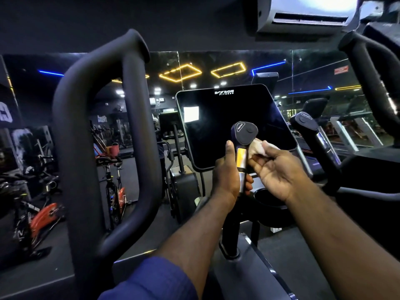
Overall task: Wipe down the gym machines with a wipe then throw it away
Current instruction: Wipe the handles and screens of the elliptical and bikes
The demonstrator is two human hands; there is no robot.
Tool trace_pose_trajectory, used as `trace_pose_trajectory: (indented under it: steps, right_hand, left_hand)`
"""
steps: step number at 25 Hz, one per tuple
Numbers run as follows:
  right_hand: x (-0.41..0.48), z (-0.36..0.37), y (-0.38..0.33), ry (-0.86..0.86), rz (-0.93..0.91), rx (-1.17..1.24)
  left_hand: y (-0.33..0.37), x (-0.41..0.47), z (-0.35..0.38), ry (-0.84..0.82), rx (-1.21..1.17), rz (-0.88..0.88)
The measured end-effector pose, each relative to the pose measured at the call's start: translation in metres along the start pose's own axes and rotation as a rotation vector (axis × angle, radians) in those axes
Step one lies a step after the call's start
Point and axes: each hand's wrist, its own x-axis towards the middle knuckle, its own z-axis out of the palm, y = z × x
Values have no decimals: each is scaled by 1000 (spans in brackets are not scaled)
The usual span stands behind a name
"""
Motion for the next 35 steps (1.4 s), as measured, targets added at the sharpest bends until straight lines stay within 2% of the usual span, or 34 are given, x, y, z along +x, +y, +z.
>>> trace_pose_trajectory:
  steps: [3, 8, 10, 13, 16, 19, 21, 22, 24, 26, 28, 32, 35]
  right_hand:
    - [-19, -4, -13, 75, -122, 6]
    - [-43, 29, -32, 115, -192, -193]
    - [-47, 42, -32, 170, -243, -282]
    - [-60, 82, -32, 109, -444, -483]
    - [-62, 138, -30, 30, -572, -597]
    - [-50, 192, -26, 34, -659, -691]
    - [-44, 228, -27, 60, -857, -870]
    - [-42, 245, -28, 48, -989, -966]
    - [-40, 274, -25, -123, -1154, -1142]
    - [-34, 290, -16, -320, -1099, -1324]
    - [-25, 302, -9, -345, -1095, -1412]
    - [-15, 338, -24, -269, -821, -1684]
    - [-15, 365, -38, -312, -630, -1847]
  left_hand:
    - [3, -6, 3, 30, 80, 8]
    - [36, -22, -7, 162, 502, 137]
    - [62, -32, -12, 135, 559, 169]
    - [113, -53, -22, 125, 553, 430]
    - [174, -62, -58, 219, 652, 774]
    - [221, -61, -104, 300, 870, 977]
    - [247, -60, -131, 354, 1134, 1039]
    - [259, -57, -144, 395, 1251, 1033]
    - [279, -52, -169, 456, 1316, 860]
    - [281, -47, -188, 371, 1220, 589]
    - [272, -44, -197, 279, 1076, 459]
    - [272, -40, -197, 261, 972, 433]
    - [270, -44, -198, 279, 968, 436]
